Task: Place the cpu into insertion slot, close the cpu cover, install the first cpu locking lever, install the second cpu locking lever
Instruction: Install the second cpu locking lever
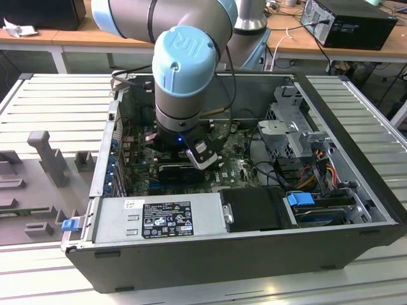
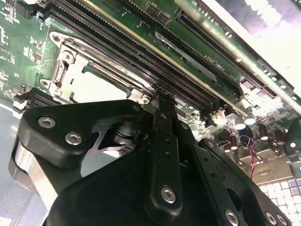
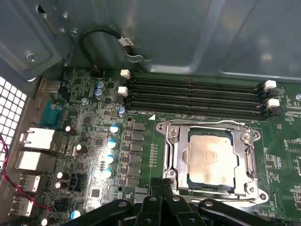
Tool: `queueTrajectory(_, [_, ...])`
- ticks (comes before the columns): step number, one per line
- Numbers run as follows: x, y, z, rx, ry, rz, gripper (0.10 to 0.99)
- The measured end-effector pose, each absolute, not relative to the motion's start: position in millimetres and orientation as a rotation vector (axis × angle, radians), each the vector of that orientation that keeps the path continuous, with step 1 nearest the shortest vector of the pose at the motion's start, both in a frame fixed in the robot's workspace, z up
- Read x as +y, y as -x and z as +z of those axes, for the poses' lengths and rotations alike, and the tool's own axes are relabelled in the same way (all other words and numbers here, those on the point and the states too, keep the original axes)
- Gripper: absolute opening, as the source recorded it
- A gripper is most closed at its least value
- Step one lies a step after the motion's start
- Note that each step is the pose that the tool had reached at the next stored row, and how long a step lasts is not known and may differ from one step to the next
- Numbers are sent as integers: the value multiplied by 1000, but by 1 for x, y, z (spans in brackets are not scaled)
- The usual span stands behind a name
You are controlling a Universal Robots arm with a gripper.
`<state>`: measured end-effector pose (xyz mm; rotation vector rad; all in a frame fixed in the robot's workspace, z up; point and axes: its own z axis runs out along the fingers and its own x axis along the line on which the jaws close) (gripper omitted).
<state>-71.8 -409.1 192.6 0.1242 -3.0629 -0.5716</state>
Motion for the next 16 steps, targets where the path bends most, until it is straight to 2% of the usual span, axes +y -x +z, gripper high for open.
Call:
queueTrajectory(5, [-408, 73, 192, -3062, -125, -579, 106])
queueTrajectory(16, [-408, 73, 229, -3060, -124, -579, 106])
